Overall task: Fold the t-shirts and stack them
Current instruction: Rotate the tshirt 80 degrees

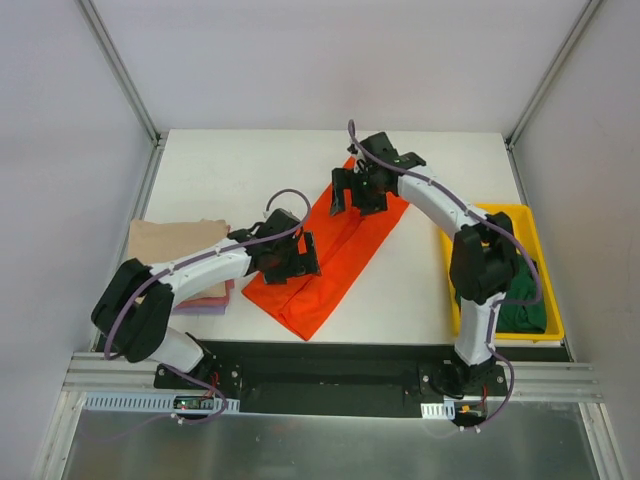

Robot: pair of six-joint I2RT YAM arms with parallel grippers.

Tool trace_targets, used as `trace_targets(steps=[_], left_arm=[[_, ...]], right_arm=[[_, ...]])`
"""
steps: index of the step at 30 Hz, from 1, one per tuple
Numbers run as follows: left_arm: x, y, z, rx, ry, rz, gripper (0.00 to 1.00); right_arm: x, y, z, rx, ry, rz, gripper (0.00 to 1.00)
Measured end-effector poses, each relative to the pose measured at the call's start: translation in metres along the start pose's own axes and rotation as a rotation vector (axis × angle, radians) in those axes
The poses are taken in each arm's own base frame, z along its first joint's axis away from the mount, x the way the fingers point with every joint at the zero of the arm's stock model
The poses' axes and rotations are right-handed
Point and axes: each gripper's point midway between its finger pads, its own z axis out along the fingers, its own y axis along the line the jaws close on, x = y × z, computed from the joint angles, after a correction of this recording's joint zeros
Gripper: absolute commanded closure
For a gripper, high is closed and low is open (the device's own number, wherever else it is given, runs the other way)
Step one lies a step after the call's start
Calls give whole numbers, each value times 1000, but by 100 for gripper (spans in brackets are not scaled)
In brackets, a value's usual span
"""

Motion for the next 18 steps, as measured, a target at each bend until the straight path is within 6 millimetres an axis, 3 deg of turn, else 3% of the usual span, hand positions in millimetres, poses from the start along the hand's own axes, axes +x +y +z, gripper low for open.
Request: trace_targets(steps=[6,11,18], left_arm=[[30,19,27,-39,127,-13,1],[44,-1,29,29,159,-13,1],[80,-39,31,98,234,28,1]], right_arm=[[28,-37,48,106,126,80,4],[39,-69,73,176,207,135,4],[-4,-90,84,164,173,161,4]])
